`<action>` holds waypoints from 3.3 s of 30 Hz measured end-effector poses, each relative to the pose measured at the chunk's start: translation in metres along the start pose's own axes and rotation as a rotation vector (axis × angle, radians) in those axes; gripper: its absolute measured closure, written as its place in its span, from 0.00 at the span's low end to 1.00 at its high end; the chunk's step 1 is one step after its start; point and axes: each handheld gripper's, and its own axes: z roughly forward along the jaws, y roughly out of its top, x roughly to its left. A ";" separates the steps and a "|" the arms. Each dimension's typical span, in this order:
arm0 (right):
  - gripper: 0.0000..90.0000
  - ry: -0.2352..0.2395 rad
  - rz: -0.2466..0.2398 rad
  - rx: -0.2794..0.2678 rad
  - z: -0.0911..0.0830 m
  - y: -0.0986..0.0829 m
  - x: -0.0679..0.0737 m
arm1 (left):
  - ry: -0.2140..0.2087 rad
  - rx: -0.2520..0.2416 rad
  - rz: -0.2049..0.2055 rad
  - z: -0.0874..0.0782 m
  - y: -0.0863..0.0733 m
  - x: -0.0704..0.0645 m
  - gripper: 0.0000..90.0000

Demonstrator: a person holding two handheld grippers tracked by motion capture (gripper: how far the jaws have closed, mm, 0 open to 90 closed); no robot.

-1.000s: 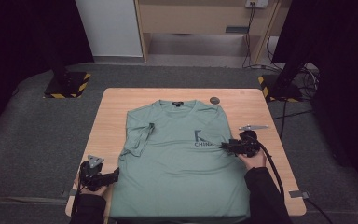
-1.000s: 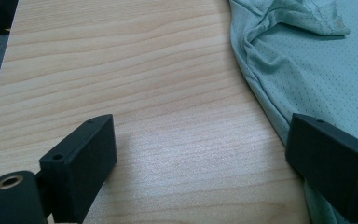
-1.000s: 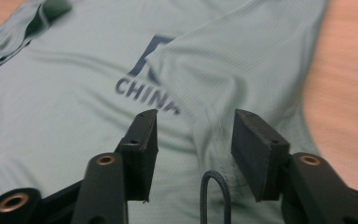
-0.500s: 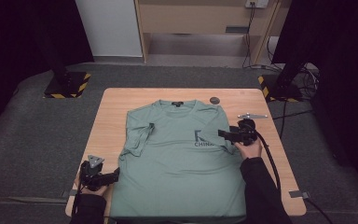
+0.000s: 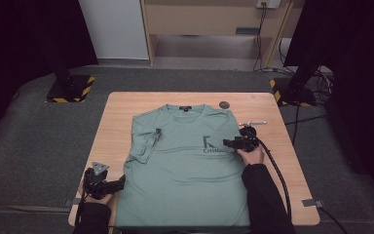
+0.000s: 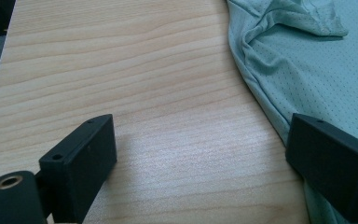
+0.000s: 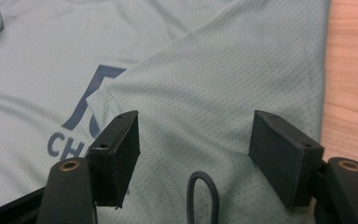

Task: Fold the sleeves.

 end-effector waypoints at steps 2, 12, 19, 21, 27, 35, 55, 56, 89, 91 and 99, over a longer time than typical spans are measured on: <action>0.38 -0.008 0.004 -0.007 0.000 0.000 -0.001 | 0.000 0.000 0.000 0.000 0.000 0.000 0.08; 0.35 -0.024 0.016 -0.061 -0.008 0.003 -0.002 | 0.000 0.000 0.000 0.000 0.000 0.000 0.08; 0.32 -0.011 -0.049 -0.108 -0.033 0.006 0.015 | -0.001 0.001 0.002 0.000 0.000 0.000 0.08; 0.31 -0.018 -0.072 -0.101 -0.038 0.005 0.018 | 0.000 0.000 0.000 0.000 0.000 0.000 0.08; 0.32 -0.023 -0.076 -0.113 -0.054 -0.011 0.016 | 0.000 0.000 0.000 0.000 0.000 0.000 0.08; 0.31 -0.014 -0.074 -0.133 -0.075 -0.026 0.010 | -0.001 0.000 0.000 0.000 0.000 0.000 0.08; 0.36 0.024 -0.051 -0.263 -0.116 -0.054 -0.015 | -0.004 0.001 0.005 0.001 0.001 -0.001 0.08; 0.36 0.017 -0.051 -0.263 -0.116 -0.055 -0.015 | -0.005 0.001 0.005 0.001 0.001 -0.001 0.08; 0.21 -0.072 0.026 -0.120 -0.126 -0.104 -0.024 | -0.014 -0.006 0.001 -0.002 0.000 0.000 0.14; 0.20 -0.083 0.013 -0.112 -0.126 -0.108 -0.024 | -0.018 -0.005 -0.001 -0.002 0.000 0.000 0.14; 0.16 -0.109 -0.024 -0.117 -0.131 -0.122 -0.020 | -0.031 -0.005 -0.010 -0.003 0.001 0.001 0.15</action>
